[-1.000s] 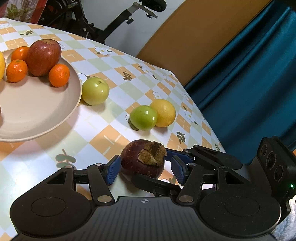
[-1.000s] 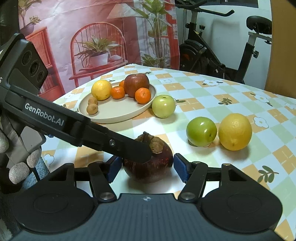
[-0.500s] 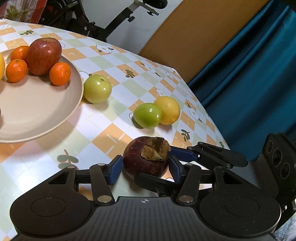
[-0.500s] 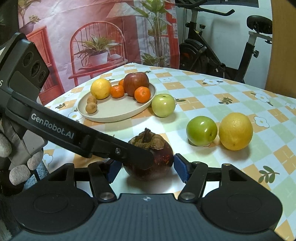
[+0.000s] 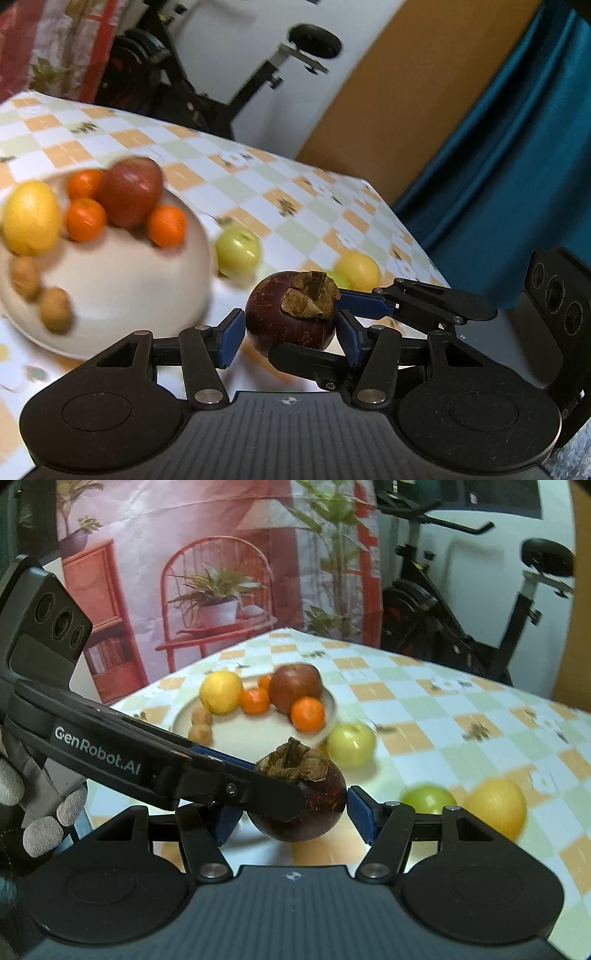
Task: Organize fruits
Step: 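Lift the mangosteen held between both tools off the table, then carry the mangosteen over the plate and open both tools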
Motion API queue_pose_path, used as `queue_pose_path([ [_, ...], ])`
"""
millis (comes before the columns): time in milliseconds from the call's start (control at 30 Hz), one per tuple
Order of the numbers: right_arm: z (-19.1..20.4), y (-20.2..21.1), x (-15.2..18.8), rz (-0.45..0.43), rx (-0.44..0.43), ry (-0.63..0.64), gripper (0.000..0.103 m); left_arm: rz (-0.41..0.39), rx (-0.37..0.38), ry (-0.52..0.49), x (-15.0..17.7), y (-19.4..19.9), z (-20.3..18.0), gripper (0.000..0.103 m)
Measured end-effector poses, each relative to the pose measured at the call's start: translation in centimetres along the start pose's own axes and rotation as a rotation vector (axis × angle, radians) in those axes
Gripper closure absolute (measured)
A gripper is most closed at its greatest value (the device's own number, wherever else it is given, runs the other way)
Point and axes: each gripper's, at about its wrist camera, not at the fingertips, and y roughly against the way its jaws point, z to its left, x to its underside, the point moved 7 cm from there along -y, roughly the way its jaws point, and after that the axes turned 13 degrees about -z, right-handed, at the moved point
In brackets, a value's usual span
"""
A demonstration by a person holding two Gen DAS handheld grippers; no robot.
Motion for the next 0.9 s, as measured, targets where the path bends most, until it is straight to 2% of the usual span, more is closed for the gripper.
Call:
queue_pose_path([
  [267, 2.0, -6.1, -2.3, 0.004, -0.091, 0.025, 0.039, -0.002, -0.098, 0.027, -3.1, 0.3, 5.5, 0.046],
  [467, 3.1, -10.7, -2.6, 0.032, -0.133, 0.023, 0.039, 0.019, -0.174, 0.055, -4.0, -0.2, 9.2, 0.045],
  [667, 4.1, -13.4, -1.9, 0.061, -0.154, 0.030, 0.039, 0.026, -0.231, 0.043, -4.0, -0.2, 10.9, 0.044],
  [900, 5.0, -14.6, -2.0, 0.050, -0.162, 0.042, 0.039, -0.002, -0.300, 0.016, -4.2, 0.5, 11.5, 0.043],
])
